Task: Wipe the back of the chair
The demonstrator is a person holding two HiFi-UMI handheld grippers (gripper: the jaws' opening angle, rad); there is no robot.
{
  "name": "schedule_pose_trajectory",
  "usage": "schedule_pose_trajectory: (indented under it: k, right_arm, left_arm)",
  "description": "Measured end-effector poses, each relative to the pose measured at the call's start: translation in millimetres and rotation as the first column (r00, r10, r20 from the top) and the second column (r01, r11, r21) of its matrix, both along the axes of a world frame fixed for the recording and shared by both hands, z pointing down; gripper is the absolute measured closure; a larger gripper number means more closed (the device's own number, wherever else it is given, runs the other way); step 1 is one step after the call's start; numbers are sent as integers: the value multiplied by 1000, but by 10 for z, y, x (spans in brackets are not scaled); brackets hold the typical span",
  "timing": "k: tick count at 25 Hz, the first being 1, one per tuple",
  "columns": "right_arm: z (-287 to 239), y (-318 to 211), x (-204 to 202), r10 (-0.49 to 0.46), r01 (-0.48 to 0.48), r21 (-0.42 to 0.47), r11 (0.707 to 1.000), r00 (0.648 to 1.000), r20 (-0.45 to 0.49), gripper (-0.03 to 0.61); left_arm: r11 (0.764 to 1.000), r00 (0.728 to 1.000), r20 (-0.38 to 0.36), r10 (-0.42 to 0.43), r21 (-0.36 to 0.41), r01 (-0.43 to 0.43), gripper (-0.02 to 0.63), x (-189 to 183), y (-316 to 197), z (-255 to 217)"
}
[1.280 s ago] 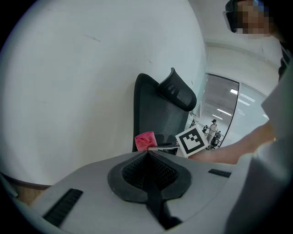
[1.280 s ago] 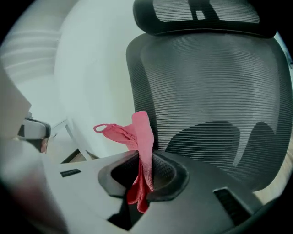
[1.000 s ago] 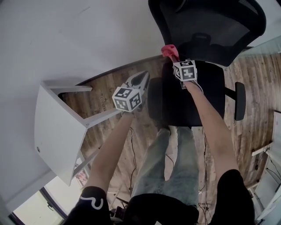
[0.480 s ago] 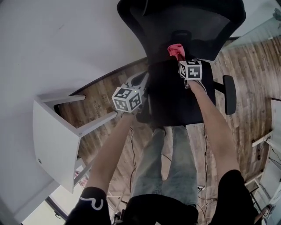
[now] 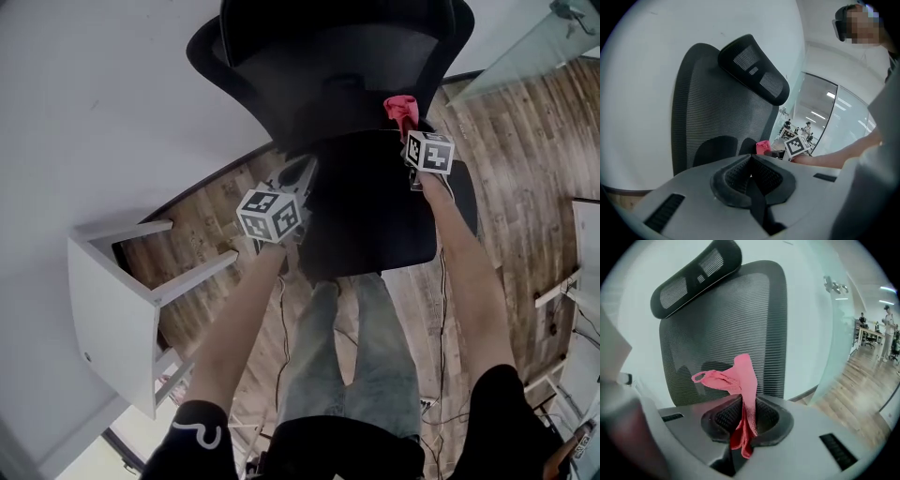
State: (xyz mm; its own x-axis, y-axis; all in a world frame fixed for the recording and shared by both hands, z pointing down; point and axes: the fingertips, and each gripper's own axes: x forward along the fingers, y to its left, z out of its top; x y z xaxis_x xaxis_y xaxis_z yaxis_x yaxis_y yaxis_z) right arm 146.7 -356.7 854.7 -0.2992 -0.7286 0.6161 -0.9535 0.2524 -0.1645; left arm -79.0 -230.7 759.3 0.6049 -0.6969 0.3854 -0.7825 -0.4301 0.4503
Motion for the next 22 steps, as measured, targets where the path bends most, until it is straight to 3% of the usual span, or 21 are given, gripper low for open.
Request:
schedule_pose_trajectory:
  k: [5, 9, 14, 19, 22]
  right_arm:
    - [-35, -4, 538, 24, -23, -35, 999, 999, 26, 511]
    - [-163, 90, 669, -27, 31, -40, 999, 993, 113, 511]
    - [-891, 424, 500, -153, 138, 75, 987, 955, 255, 512]
    - [-1645, 968, 136, -364, 322, 202, 925, 905, 221, 512]
    - [-2021, 1393, 12, -443, 395, 248, 885, 876, 189, 512]
  left_arm:
    - [1000, 1000, -13, -15, 6, 15, 589, 411, -73, -58]
    - [999, 999, -12, -51, 18, 51, 589, 585, -15, -209]
    - [993, 994, -3, -111, 45, 111, 589, 623, 219, -597]
    - [982, 986, 23, -164, 101, 161, 589, 555, 625, -1065]
    - [973, 982, 26, -189, 141, 184, 589, 537, 991, -1352]
